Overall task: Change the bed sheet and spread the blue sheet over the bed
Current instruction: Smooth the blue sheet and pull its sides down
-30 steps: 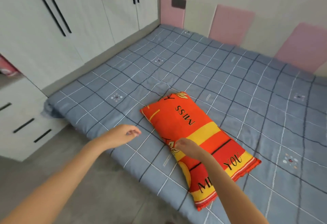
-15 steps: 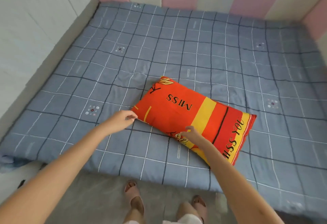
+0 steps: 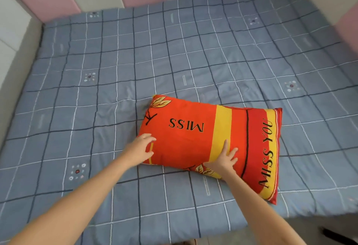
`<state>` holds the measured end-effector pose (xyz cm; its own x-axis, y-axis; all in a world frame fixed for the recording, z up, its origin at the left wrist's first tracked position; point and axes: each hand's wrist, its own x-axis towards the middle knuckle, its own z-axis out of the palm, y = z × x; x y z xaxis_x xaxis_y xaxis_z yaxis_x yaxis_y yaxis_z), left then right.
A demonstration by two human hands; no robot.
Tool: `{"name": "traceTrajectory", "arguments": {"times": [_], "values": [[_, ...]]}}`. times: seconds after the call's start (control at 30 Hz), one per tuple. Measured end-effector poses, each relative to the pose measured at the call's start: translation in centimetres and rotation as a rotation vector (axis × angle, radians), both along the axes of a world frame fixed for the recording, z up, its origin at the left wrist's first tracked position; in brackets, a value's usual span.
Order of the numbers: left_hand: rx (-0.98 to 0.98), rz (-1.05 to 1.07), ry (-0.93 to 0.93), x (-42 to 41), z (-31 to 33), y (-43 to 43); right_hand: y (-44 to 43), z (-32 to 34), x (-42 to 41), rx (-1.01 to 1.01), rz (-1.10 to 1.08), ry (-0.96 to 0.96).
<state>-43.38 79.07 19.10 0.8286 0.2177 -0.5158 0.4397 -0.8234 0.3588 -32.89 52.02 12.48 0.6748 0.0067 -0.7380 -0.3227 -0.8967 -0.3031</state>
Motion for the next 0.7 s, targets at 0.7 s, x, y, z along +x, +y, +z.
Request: {"name": "traceTrajectory", "arguments": {"times": [0.7], "values": [[0.411, -0.342, -0.095, 15.8, -15.8, -1.4, 4.9, -12.3, 3.7, -0.328, 0.075, -0.518]]}}
